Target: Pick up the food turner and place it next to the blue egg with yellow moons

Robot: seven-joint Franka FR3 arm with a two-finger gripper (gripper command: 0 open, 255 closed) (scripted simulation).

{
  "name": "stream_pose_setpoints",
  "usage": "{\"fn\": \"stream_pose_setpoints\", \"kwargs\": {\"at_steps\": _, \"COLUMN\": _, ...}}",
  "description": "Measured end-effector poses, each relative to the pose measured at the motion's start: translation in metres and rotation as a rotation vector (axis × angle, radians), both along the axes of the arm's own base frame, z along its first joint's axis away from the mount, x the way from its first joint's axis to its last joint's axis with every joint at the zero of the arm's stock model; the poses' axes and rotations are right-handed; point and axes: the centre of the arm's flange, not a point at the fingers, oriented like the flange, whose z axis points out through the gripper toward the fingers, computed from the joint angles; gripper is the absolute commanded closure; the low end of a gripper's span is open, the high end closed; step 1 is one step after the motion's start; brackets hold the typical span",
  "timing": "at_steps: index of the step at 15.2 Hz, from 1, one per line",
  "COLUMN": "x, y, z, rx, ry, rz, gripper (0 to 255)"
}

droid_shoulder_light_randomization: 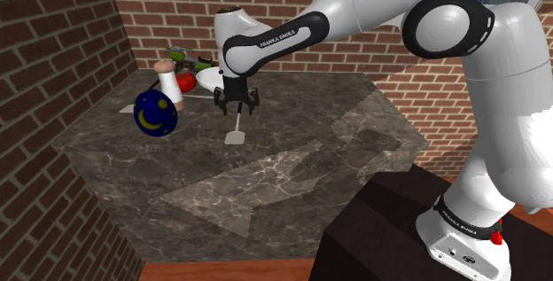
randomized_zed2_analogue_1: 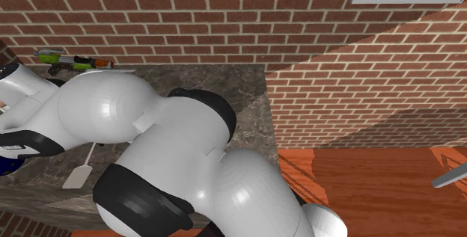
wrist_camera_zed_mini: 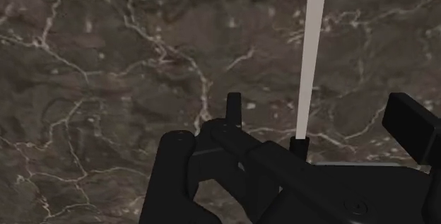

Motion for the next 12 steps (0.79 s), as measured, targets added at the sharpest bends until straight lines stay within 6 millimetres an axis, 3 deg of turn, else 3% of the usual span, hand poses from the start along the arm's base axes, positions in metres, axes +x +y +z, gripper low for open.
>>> {"fn": "stream_pose_setpoints", "kwargs": {"at_steps": 2, "x": 0.001, "y": 0.000, "z": 0.005, "rx": 0.000, "ry": 0.000, "rz": 0.000, "gripper": 0}}
{"fn": "stream_pose_setpoints", "kwargs": {"at_steps": 6, "x": -0.002, "y": 0.001, "z": 0.045, "rx": 0.001, "ry": -0.001, "rz": 0.000, "gripper": 0}}
{"fn": "stream_pose_setpoints", "kwargs": {"at_steps": 12, "x": -0.002, "y": 0.002, "z": 0.050, "rx": 0.000, "ry": 0.000, "rz": 0.000, "gripper": 0}}
